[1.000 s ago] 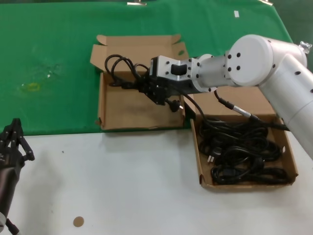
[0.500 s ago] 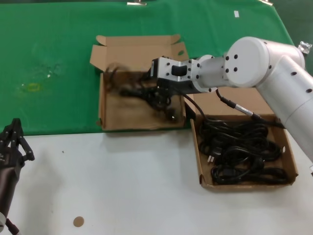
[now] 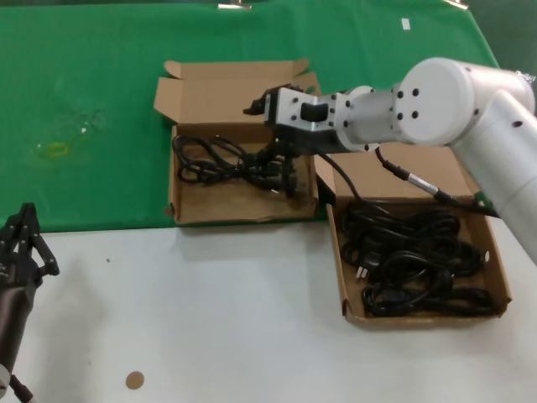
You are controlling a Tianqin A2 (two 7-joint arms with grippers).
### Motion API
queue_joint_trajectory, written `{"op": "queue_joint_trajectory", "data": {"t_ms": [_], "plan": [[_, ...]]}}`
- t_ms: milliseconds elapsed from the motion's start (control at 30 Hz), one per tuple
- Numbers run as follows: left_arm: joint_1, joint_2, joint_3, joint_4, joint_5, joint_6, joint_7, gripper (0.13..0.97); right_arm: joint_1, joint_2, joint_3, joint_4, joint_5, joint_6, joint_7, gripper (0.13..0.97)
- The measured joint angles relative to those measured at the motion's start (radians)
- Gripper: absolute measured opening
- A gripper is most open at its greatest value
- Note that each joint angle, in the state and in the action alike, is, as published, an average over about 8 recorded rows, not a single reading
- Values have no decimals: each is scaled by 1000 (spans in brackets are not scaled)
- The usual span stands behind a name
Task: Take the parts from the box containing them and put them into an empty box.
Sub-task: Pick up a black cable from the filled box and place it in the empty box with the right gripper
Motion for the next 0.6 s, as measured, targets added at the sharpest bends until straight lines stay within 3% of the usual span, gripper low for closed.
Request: {"op": "queue_joint_trajectory", "data": {"t_ms": [100, 333, 600], "plan": [[0, 0, 0, 0, 0, 0, 0, 152, -9, 18, 10, 44, -1, -9, 20, 386], [0, 0, 0, 0, 0, 0, 0, 152, -33, 53, 28, 132, -2, -24, 54, 566], [0, 0, 0, 0, 0, 0, 0, 171, -47, 56, 36, 146, 6, -16, 56, 739]]}}
